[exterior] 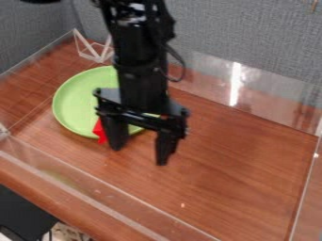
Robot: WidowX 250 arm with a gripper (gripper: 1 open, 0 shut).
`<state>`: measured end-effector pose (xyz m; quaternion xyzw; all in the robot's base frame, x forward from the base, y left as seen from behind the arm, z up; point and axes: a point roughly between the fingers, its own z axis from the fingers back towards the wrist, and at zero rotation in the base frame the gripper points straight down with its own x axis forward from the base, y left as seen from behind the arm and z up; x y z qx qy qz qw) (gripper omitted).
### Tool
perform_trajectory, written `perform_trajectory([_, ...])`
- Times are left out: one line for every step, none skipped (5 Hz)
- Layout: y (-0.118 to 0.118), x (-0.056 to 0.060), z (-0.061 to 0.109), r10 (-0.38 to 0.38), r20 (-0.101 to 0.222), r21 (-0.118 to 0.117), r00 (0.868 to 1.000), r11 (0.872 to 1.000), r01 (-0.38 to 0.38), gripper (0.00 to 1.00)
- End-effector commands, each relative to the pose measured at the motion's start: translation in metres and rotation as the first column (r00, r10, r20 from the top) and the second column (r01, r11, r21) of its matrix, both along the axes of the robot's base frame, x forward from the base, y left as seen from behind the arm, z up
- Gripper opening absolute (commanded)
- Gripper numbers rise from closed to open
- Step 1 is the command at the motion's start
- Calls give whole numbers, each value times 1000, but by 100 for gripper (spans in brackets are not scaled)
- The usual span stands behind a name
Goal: Put the red object on the right side
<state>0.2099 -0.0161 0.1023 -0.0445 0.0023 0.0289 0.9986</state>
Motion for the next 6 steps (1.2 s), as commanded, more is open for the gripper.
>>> perform_trajectory([25, 4, 12, 54, 51, 26, 997, 998, -56, 100])
perform_trajectory([36, 10, 13, 102, 56, 38, 993, 994, -104, 100])
perform_trajectory([54, 21, -5, 154, 59, 51, 986, 986, -157, 100])
perform_trajectory([67, 28, -26, 197, 47, 64, 979, 978, -200, 100])
perform_trajectory([78, 33, -46, 230, 39, 73, 972, 970, -233, 100])
perform_trajectory([73, 34, -50, 263, 28, 79, 965, 961, -264, 100])
